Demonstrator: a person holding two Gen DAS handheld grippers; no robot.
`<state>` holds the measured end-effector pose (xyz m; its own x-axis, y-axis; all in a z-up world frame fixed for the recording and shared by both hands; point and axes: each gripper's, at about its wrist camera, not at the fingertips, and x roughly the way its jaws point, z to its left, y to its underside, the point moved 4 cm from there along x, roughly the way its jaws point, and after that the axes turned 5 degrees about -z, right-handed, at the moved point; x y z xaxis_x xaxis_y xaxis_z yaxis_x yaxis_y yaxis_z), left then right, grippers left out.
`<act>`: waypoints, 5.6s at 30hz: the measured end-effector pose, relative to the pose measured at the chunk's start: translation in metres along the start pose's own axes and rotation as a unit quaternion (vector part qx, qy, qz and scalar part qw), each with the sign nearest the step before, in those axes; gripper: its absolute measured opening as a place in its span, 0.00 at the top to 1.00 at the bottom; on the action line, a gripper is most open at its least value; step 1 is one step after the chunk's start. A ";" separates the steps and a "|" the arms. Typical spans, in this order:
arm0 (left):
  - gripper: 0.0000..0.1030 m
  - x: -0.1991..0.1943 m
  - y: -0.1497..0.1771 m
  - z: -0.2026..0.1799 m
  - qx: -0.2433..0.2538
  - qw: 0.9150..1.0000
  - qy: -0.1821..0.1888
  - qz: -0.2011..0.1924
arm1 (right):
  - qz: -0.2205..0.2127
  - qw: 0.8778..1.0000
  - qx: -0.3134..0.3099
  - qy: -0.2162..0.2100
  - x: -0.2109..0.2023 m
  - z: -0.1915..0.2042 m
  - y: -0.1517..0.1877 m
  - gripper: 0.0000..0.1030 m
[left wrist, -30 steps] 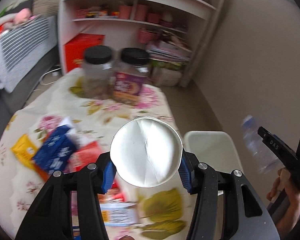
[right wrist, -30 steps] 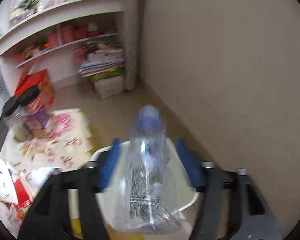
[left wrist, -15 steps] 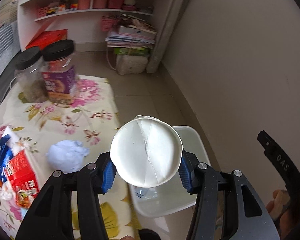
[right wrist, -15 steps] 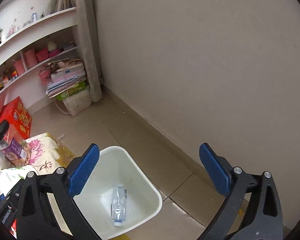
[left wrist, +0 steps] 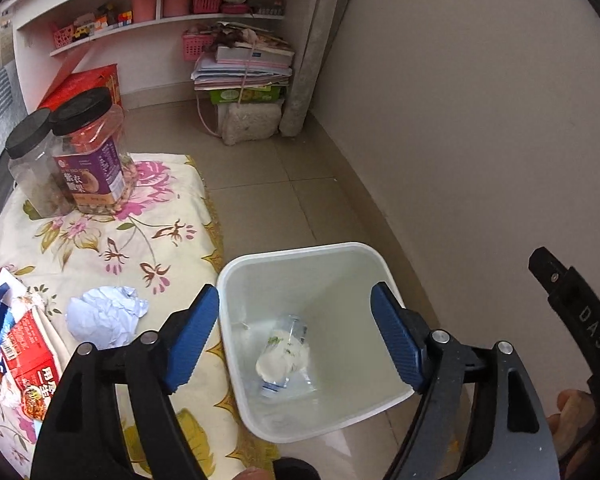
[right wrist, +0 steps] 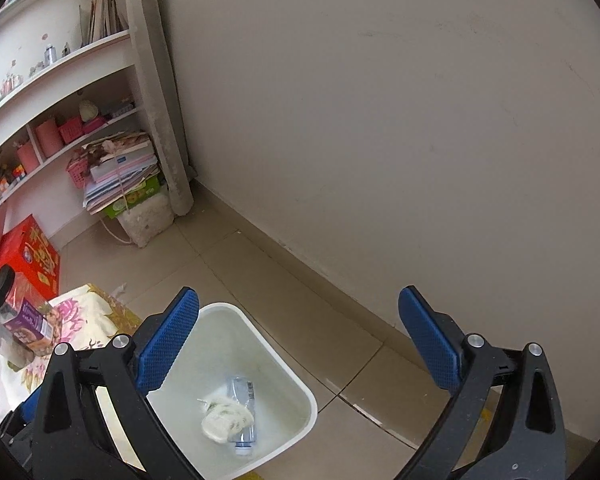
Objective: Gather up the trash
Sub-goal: 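Carry the bottle and cup to the white bin and release both, then grasp the blue box with the left tool while the right tool grasps crumpled white paper, then carry the crumpled paper over the bin and open the right tool, then lower the blue box into the bin and open the left tool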
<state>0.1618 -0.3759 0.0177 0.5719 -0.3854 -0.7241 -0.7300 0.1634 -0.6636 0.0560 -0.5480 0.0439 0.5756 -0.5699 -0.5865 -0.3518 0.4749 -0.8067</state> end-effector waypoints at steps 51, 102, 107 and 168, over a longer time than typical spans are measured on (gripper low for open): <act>0.17 0.003 0.090 0.385 0.015 0.960 -0.176 0.217 | 0.168 0.849 -0.431 -0.256 -0.005 0.314 0.183 0.07; 0.64 -0.114 0.025 0.376 -0.089 0.976 -0.193 -0.045 | 0.065 0.875 -0.271 -0.395 -0.096 0.368 0.127 0.70; 0.64 -0.118 0.022 0.366 -0.080 0.974 -0.202 -0.060 | 0.049 0.882 -0.266 -0.387 -0.098 0.353 0.118 0.70; 0.64 -0.027 0.007 0.007 0.068 0.996 -0.039 -0.042 | 0.000 0.999 -0.003 -0.054 0.015 0.008 -0.007 0.10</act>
<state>0.1438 -0.3580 0.0310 0.6595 -0.3324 -0.6742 -0.6239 0.2582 -0.7376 0.0731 -0.5550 0.0413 0.6510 -0.4941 -0.5762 -0.3561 0.4716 -0.8067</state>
